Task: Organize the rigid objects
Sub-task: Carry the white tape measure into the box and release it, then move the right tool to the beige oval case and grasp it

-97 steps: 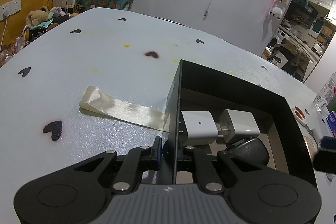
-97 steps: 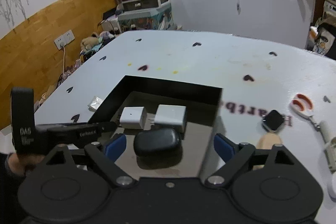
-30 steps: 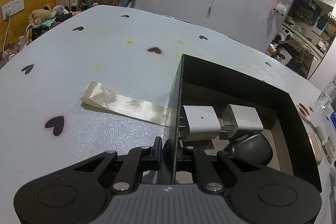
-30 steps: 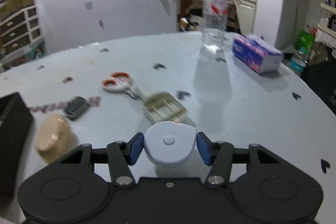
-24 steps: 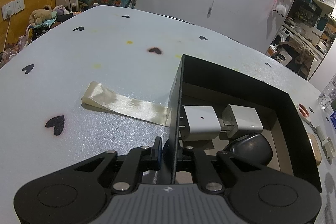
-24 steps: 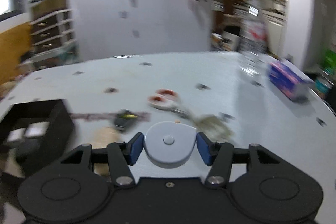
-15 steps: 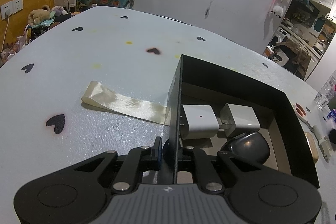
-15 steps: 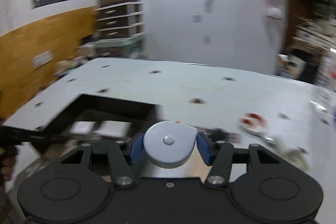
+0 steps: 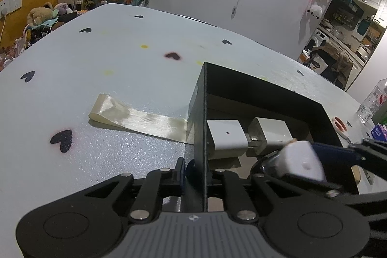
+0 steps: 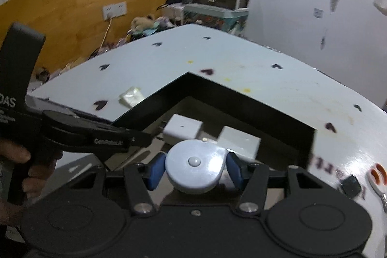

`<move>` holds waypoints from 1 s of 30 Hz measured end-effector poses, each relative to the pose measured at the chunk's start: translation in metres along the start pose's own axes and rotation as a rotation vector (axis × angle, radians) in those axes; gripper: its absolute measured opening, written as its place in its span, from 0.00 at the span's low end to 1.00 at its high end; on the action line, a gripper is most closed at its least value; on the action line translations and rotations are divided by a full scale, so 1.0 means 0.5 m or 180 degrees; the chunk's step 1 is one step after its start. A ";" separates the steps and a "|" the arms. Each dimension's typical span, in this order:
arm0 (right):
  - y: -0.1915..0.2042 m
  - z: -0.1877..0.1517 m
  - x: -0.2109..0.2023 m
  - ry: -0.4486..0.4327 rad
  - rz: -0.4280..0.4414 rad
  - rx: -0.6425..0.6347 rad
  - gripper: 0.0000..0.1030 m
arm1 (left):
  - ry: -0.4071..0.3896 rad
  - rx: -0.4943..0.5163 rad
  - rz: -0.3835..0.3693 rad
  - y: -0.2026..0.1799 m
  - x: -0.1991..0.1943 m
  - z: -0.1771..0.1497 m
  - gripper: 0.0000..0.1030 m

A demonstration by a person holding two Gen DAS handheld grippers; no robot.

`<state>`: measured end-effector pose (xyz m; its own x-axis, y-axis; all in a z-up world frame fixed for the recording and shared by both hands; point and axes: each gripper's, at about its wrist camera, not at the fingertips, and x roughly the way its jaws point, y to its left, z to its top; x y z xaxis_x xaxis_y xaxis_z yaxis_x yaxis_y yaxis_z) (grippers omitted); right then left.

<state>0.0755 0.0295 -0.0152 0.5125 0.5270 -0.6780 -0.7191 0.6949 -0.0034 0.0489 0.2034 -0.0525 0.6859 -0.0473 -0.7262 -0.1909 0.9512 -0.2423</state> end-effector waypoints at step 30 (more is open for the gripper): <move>-0.029 -0.019 -0.081 -0.0260 0.0208 0.0186 0.74 | -0.0032 -0.0053 0.0027 -0.005 -0.014 0.003 0.13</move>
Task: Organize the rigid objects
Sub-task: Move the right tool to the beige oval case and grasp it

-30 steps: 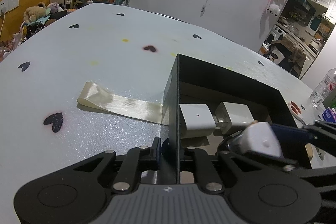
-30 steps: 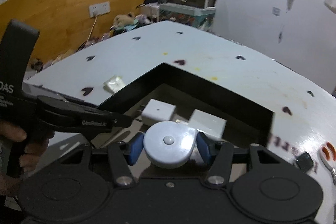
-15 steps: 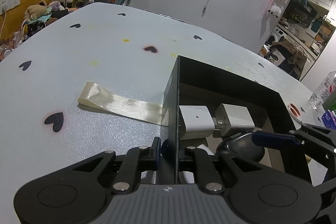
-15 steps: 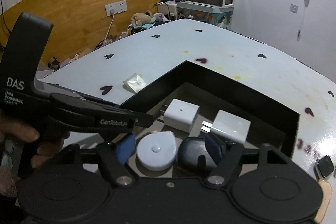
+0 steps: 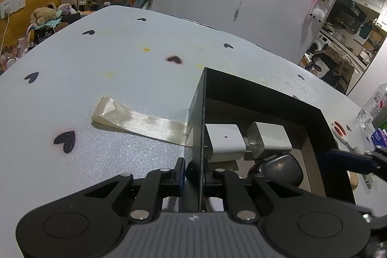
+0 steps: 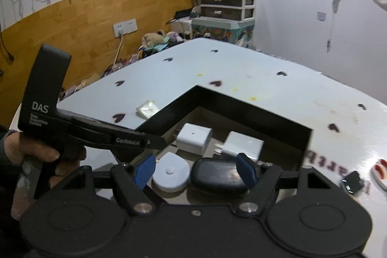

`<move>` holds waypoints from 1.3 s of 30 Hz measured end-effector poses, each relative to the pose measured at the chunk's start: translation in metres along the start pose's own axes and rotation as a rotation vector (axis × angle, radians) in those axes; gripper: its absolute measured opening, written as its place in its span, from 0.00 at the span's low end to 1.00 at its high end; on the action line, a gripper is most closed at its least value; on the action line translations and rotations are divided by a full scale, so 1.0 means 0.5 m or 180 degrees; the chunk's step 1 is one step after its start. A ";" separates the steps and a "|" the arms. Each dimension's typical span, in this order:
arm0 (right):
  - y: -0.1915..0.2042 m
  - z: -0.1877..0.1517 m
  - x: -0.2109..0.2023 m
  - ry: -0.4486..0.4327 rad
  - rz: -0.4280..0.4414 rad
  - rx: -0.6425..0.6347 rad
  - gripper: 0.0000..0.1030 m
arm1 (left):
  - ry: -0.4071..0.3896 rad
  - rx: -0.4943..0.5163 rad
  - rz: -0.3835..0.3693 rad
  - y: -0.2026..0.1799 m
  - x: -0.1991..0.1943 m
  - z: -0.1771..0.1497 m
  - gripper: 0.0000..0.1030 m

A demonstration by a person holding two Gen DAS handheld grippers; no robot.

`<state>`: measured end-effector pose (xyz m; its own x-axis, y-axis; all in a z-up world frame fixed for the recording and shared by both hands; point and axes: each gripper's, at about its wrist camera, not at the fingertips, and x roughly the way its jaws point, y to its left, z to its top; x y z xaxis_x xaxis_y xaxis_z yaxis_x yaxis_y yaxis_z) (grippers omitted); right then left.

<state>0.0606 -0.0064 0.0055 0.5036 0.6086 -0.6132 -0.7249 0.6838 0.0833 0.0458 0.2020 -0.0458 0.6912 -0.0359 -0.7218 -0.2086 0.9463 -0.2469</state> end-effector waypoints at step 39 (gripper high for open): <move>-0.266 -0.114 -0.047 0.0113 -0.1248 0.1475 0.69 | -0.0020 0.0025 0.0064 -0.005 -0.011 0.004 0.11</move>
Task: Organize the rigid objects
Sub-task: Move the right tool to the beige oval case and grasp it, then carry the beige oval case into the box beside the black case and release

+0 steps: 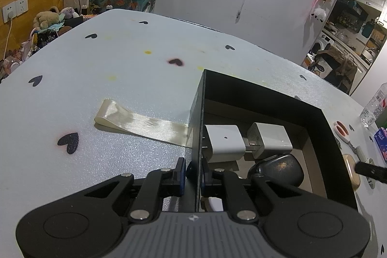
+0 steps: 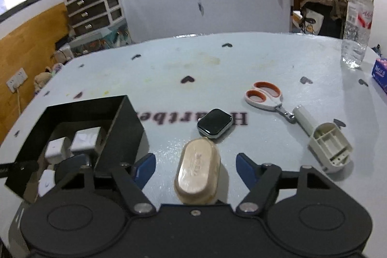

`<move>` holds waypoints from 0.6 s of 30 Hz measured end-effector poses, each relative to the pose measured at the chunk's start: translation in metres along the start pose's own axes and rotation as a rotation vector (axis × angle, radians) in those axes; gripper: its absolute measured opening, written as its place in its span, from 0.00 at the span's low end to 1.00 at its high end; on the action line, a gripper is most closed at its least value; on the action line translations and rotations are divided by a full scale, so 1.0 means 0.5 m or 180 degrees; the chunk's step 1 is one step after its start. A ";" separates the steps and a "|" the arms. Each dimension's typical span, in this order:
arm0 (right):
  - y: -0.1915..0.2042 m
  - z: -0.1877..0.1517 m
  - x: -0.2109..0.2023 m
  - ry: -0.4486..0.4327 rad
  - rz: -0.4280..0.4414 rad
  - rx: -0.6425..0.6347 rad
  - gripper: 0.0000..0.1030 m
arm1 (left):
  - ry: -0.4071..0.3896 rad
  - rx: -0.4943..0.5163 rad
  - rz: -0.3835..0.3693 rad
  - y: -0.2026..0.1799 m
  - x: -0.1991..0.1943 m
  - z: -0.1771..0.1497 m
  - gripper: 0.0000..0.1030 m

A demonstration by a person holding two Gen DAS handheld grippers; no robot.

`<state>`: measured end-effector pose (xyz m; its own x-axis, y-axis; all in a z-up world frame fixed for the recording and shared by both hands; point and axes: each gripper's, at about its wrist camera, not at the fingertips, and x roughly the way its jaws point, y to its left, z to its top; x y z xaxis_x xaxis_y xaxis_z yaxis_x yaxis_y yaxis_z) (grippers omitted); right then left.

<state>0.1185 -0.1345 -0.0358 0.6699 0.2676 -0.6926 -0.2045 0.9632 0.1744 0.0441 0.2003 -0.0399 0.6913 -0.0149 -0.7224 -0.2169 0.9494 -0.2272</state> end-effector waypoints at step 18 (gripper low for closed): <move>-0.009 0.004 0.049 0.0288 -0.0092 0.0248 0.44 | -0.0009 -0.0014 0.0004 0.000 0.001 -0.001 0.11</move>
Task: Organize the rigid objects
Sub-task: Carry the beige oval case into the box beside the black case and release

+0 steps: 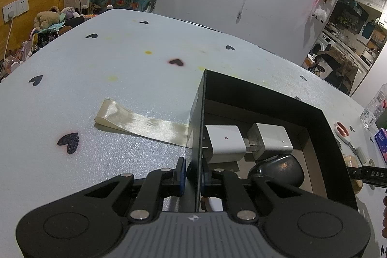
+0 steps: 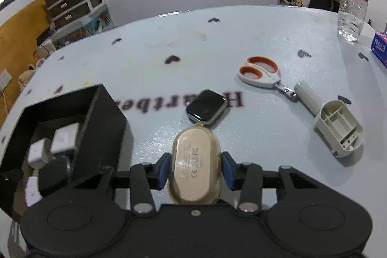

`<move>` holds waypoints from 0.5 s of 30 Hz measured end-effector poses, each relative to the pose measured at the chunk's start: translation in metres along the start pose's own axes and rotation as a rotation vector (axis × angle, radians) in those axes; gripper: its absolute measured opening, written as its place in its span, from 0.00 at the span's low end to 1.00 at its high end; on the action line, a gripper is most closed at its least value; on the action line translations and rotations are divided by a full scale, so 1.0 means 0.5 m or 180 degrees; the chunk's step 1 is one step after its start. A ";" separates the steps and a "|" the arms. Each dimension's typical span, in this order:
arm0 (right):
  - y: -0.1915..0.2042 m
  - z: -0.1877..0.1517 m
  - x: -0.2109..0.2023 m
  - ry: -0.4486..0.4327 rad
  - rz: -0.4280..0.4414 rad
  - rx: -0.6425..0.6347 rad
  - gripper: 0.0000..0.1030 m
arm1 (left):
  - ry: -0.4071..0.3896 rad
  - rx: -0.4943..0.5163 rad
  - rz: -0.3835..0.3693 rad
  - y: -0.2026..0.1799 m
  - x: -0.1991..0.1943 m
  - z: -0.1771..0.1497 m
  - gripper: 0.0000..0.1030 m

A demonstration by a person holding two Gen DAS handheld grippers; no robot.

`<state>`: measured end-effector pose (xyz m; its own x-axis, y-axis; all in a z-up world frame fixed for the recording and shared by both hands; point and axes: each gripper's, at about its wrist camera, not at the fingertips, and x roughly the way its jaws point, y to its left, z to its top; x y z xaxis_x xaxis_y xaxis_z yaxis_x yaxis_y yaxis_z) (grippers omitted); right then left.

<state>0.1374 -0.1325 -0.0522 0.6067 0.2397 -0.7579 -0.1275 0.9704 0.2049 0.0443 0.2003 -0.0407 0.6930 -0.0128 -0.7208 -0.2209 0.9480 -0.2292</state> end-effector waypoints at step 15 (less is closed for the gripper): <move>0.147 0.051 -0.102 -0.0352 0.0665 -0.0346 0.44 | -0.0023 -0.0013 -0.0027 0.001 0.001 -0.005 0.11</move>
<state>0.1170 -0.0742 0.0170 0.6397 0.4366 -0.6325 -0.3390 0.8989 0.2776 0.0430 0.2001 -0.0428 0.6998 -0.0184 -0.7141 -0.2179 0.9465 -0.2379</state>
